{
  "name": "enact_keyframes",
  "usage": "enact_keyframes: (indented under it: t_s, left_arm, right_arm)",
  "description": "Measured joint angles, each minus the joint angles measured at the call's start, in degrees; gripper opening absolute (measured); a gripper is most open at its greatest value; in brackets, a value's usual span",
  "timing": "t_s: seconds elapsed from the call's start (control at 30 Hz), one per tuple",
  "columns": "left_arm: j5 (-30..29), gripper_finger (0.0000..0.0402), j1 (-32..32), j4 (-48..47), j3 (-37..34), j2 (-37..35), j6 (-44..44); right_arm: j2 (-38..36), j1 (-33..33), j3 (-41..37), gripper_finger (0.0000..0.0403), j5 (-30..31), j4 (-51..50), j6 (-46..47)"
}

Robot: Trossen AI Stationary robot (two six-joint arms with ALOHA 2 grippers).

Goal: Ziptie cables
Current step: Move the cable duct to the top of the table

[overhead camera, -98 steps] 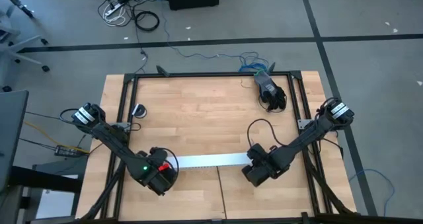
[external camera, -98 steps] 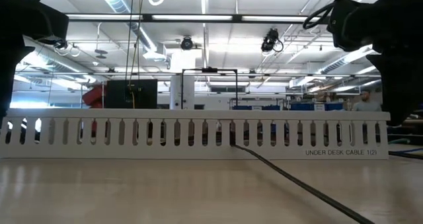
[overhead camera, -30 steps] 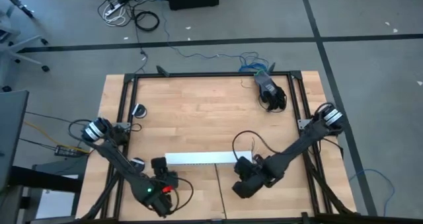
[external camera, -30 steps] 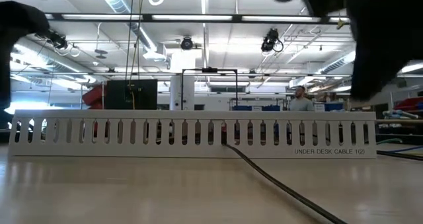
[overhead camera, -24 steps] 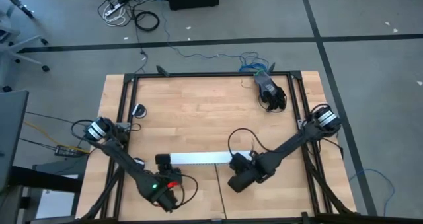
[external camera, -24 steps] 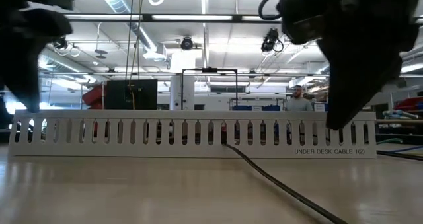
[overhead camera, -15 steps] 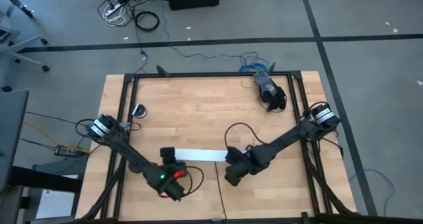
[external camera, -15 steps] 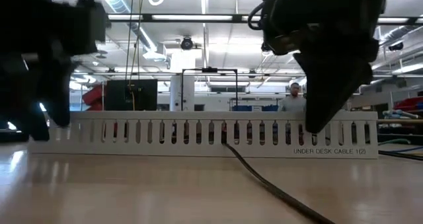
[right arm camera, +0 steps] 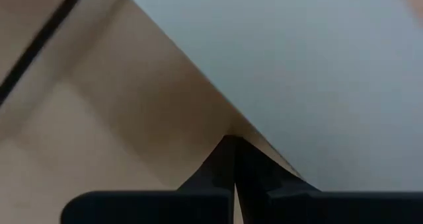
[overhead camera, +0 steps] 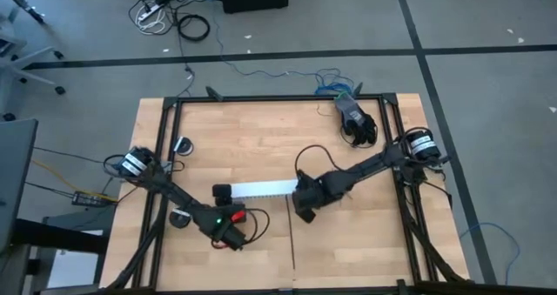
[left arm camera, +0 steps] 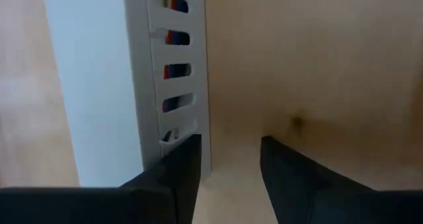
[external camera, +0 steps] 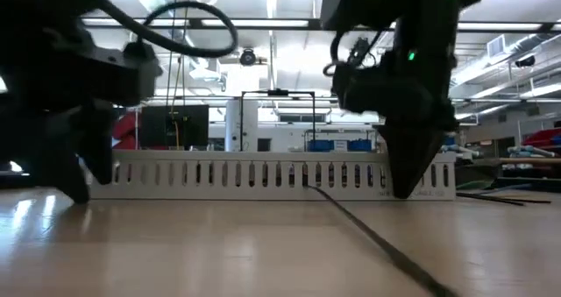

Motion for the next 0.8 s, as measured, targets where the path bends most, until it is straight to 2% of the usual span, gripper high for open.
enact_keyframes:
  t_s: [0.23,0.5,0.8]
  left_arm:
    - [-0.46,0.0145,6.94,5.08,-4.28,-1.85,8.05]
    - [-3.62,0.0145,17.22,13.81,-11.93,-11.12,15.89]
    - [-0.75,0.0145,26.65,20.36,-14.83,-12.71,27.07]
  right_arm:
    - [-0.28,-5.33,-1.57,0.0,-2.5,2.41,-6.92]
    - [-0.22,-12.79,-1.59,0.0,-3.35,4.69,-16.49]
    - [-0.35,-21.34,-1.66,0.0,-3.22,5.49,-24.5]
